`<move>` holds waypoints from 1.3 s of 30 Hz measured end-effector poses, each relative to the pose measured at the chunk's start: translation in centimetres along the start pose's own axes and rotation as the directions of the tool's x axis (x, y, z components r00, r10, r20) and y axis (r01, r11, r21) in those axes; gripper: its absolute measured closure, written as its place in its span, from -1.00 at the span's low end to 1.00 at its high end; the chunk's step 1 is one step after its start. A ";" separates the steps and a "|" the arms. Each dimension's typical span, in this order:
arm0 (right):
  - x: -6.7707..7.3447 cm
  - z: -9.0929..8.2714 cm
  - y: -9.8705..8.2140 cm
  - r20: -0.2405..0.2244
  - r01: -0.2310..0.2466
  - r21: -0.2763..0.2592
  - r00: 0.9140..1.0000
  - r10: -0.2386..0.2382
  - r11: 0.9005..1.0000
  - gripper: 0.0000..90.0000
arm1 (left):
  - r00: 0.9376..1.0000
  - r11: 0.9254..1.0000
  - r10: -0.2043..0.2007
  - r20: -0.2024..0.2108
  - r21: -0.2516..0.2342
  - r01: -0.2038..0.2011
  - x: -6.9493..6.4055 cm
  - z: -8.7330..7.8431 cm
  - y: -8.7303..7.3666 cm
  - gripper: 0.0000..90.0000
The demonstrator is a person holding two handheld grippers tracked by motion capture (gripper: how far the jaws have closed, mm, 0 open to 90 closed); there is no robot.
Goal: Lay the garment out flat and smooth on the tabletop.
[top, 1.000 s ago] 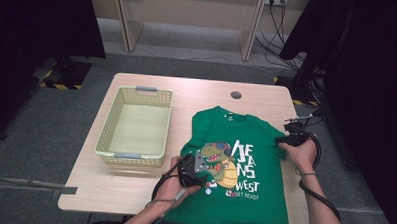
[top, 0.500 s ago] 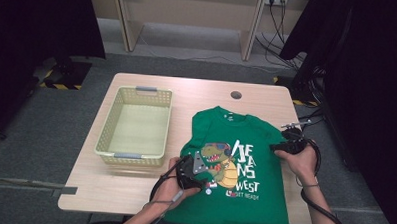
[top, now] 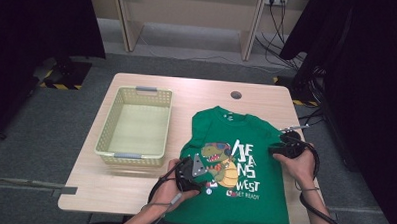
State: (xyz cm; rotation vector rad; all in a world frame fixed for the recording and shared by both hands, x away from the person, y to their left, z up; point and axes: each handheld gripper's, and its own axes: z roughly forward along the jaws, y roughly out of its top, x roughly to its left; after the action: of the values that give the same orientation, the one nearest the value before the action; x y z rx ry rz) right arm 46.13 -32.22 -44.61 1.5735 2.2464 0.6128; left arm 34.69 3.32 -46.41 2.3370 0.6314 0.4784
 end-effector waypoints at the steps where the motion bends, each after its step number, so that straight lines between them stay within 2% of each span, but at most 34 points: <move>1: -0.1 0.1 0.2 0.002 0.001 -0.002 1.000 -0.001 1.000 -0.06 | 1.000 1.000 -0.002 0.000 0.000 0.002 0.0 0.1 0.1 -0.33; 15: -1.3 1.5 2.0 0.011 -0.021 -0.029 1.000 0.021 0.999 -0.12 | 1.000 1.000 -0.017 -0.009 0.005 0.017 0.7 1.0 0.9 -0.35; 17: -1.4 1.4 2.1 0.012 -0.026 -0.031 1.000 0.027 0.999 -0.13 | 1.000 1.000 -0.011 -0.014 0.006 0.011 0.7 0.9 0.9 -0.36; 20: -1.2 0.4 1.9 0.005 -0.044 -0.067 0.999 0.045 0.997 -0.13 | 1.000 1.000 -0.013 -0.015 0.002 0.013 0.5 0.5 0.7 -0.40; 22: -0.6 -0.2 1.4 -0.005 -0.026 -0.070 1.000 0.026 0.997 -0.14 | 1.000 1.000 -0.006 -0.011 0.005 0.006 0.4 0.3 0.5 -0.43; 25: 0.4 -0.6 0.5 -0.036 0.006 -0.040 0.999 -0.007 0.999 -0.16 | 1.000 1.000 -0.005 -0.008 0.010 0.005 0.4 0.0 0.0 -0.43; 28: 0.9 -0.7 -0.2 -0.034 0.018 -0.032 0.999 -0.019 0.999 -0.17 | 1.000 1.000 -0.009 -0.002 0.008 0.010 0.3 -0.2 -0.1 -0.44; 39: 0.4 0.1 -0.2 -0.006 0.020 -0.029 1.000 -0.020 0.999 -0.17 | 1.000 1.000 -0.018 0.001 0.008 0.018 0.5 0.2 0.0 -0.43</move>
State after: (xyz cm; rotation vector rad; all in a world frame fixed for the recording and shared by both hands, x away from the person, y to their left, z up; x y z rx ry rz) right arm 45.93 -31.88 -44.78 1.5361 2.2453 0.6429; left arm 35.19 3.53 -46.43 2.3373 0.6543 0.4668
